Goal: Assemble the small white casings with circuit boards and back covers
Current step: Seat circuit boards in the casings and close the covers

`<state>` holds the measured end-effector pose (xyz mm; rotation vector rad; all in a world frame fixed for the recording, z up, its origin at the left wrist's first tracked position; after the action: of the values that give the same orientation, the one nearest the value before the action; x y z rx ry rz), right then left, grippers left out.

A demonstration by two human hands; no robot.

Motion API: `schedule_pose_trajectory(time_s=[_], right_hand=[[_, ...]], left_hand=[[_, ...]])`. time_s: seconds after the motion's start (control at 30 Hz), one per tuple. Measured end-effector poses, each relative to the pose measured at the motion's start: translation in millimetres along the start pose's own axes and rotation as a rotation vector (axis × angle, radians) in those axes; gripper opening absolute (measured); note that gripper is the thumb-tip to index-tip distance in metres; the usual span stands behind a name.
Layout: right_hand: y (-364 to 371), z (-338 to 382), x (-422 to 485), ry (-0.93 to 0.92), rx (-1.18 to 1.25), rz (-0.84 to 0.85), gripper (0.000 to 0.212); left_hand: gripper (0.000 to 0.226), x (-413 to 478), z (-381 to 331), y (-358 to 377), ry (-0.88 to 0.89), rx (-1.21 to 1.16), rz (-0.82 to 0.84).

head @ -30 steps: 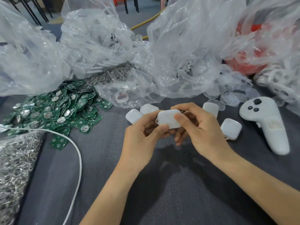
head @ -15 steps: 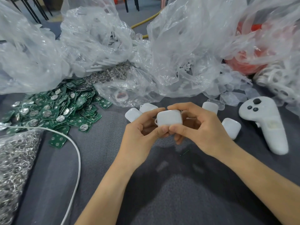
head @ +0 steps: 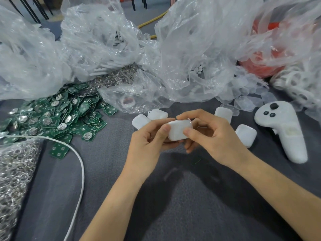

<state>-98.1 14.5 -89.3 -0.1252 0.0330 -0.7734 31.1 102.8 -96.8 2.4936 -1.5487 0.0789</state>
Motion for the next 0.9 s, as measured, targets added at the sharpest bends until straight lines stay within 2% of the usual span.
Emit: schedule_pose_trajectory(time_s=[0.1, 0.33, 0.43, 0.5, 0.73, 0.9], right_hand=[[0.9, -1.1, -0.8, -0.001, -0.028, 0.002, 0.028], [1.5, -3.9, -0.6, 0.032, -0.074, -0.019, 0.027], [1.8, -3.4, -0.8, 0.053, -0.021, -0.031, 0.023], [1.4, -3.4, -0.7, 0.07, 0.038, -0.044, 0.029], [0.2, -4.5, -1.0, 0.044, 0.01, -0.063, 0.022], [-0.5, -3.8, -2.8, 0.025, -0.054, -0.091, 0.021]], left_hand=[[0.019, 0.5, 1.3, 0.2, -0.012, 0.041, -0.04], [0.034, 0.6, 1.8, -1.0, -0.009, 0.05, -0.065], [0.036, 0.7, 1.4, -1.1, -0.008, 0.046, -0.049], [0.037, 0.4, 1.3, -0.2, -0.01, 0.047, -0.036], [0.025, -1.1, 2.0, 0.9, -0.002, 0.019, -0.04], [0.024, -1.7, 2.5, 1.9, 0.017, 0.03, -0.047]])
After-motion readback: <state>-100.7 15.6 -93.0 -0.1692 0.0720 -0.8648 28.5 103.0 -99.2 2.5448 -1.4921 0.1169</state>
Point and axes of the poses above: each hand's wrist, its own x-axis towards the middle knuckle, its own y-axis out of the palm, z = x × y, the point moved 4 cm from there along x, towards the middle knuckle, and after that the axes turned 7 degrees about y, right-handed, at the moved point
